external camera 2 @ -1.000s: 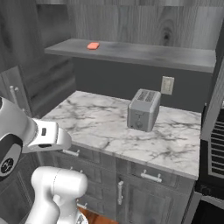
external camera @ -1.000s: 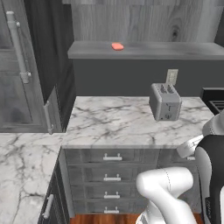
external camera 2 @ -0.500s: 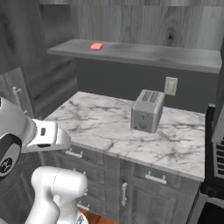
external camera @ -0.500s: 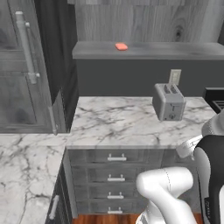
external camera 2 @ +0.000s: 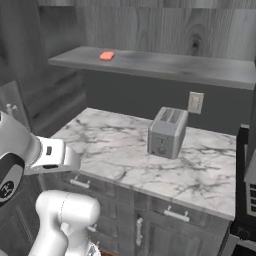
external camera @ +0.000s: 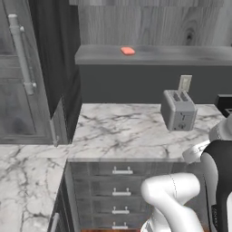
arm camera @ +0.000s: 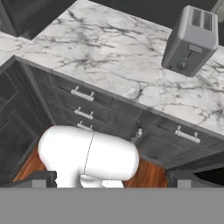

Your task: Locate and retrieve the bar soap and sponge from the cabinet. Place them next to the sink.

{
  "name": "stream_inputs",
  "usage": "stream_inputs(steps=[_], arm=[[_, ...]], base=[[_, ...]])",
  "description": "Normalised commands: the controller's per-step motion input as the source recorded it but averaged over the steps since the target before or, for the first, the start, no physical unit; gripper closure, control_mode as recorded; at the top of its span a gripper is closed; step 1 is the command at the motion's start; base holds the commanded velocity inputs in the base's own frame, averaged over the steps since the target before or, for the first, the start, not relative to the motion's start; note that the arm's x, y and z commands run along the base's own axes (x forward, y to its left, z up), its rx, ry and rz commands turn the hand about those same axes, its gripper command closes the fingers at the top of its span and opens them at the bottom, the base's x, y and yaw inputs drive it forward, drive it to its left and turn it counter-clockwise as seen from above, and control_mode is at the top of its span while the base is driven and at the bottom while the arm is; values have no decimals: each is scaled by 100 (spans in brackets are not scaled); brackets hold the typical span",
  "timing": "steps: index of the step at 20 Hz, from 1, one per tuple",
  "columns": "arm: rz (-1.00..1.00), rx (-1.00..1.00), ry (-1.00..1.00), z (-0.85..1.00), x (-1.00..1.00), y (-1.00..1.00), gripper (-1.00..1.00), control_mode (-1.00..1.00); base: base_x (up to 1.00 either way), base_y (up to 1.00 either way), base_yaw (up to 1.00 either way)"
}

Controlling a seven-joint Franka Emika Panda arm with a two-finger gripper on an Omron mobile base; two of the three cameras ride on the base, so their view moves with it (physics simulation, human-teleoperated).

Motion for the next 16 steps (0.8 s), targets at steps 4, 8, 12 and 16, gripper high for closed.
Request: stream_inputs(steps=[4,8,12,16], arm=[[0,0,0,0,0,0,-100,100],[0,0,0,0,0,0,-100,100],[0,0,0,0,0,0,-100,100],[0,0,0,0,0,0,-100,100]], base=[[46,14,0],[42,14,0],[40,5,0],[32,2,0]])
